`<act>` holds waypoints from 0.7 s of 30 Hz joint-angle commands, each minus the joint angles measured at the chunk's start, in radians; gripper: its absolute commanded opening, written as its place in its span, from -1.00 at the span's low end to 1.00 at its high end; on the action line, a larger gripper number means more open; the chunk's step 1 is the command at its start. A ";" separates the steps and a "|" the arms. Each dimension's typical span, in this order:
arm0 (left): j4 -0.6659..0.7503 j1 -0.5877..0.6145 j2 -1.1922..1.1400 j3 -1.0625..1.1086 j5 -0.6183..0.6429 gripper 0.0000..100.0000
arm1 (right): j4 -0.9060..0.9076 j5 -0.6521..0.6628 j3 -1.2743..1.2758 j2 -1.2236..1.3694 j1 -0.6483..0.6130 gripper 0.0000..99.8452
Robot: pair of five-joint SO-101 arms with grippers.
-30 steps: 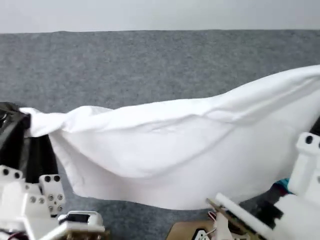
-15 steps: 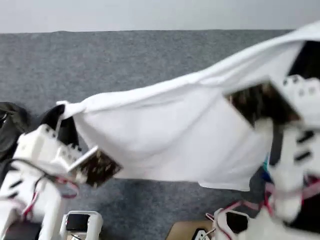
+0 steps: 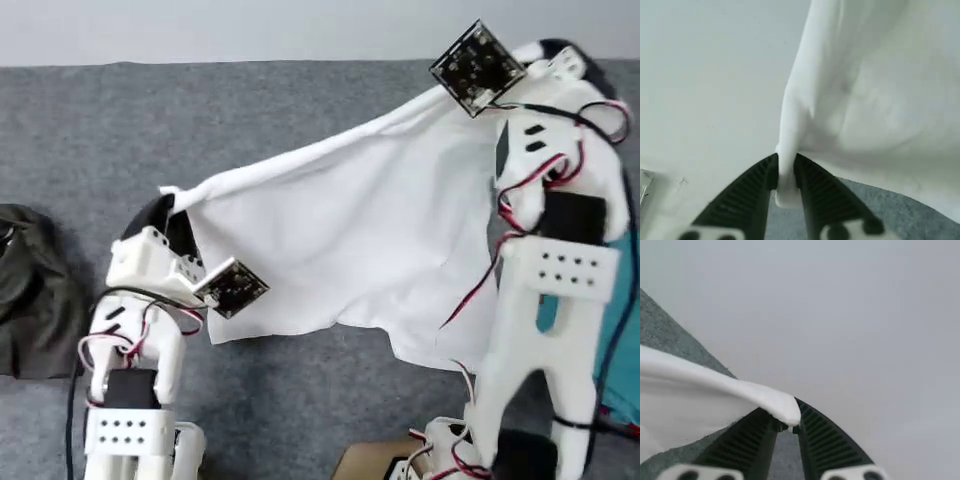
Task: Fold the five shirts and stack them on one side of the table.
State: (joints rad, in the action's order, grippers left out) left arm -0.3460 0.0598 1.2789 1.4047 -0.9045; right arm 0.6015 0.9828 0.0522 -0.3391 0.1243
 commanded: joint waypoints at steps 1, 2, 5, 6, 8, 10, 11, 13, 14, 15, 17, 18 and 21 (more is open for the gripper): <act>0.083 0.000 0.005 0.041 -0.008 -0.99 | -0.104 0.003 0.035 0.013 -0.013 -0.98; 0.084 -0.002 0.005 0.045 -0.006 -0.99 | -0.119 0.003 0.046 0.019 -0.021 -0.98; 0.083 -0.002 0.005 0.021 -0.003 -0.99 | -0.128 0.003 0.058 0.028 -0.036 -0.98; 0.078 -0.002 0.005 -0.010 0.005 -0.99 | -0.128 0.003 0.058 0.028 -0.044 -0.98; 0.068 -0.002 -0.011 -0.087 0.051 -0.99 | -0.128 0.005 0.058 0.028 -0.054 -0.98; -0.012 -0.002 -0.077 -0.200 0.069 -0.99 | -0.130 0.005 0.058 0.030 -0.062 -0.98; -0.066 -0.002 -0.130 -0.265 0.071 -0.99 | -0.130 0.005 0.057 0.030 -0.068 -0.98; -0.147 0.000 -0.256 -0.406 0.114 -0.99 | -0.130 0.006 0.057 0.030 -0.074 -0.98; -0.173 0.002 -0.325 -0.472 0.149 -0.99 | -0.130 0.006 0.057 0.030 -0.079 -0.98; -0.199 0.000 -0.396 -0.538 0.176 -0.99 | -0.130 0.006 0.057 0.030 -0.084 -0.98; -0.236 -0.003 -0.526 -0.653 0.206 -0.99 | -0.130 0.006 0.057 0.031 -0.085 -0.98; -0.241 -0.009 -0.591 -0.697 0.210 -0.99 | -0.131 0.006 0.057 0.035 -0.085 -0.98; -0.245 -0.015 -0.769 -0.792 0.210 -0.99 | -0.157 0.006 0.057 0.074 -0.088 -0.98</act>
State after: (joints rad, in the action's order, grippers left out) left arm -0.5854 0.0552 0.6651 0.7434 -0.7096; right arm 0.4849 0.9812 0.1212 -0.2808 0.0460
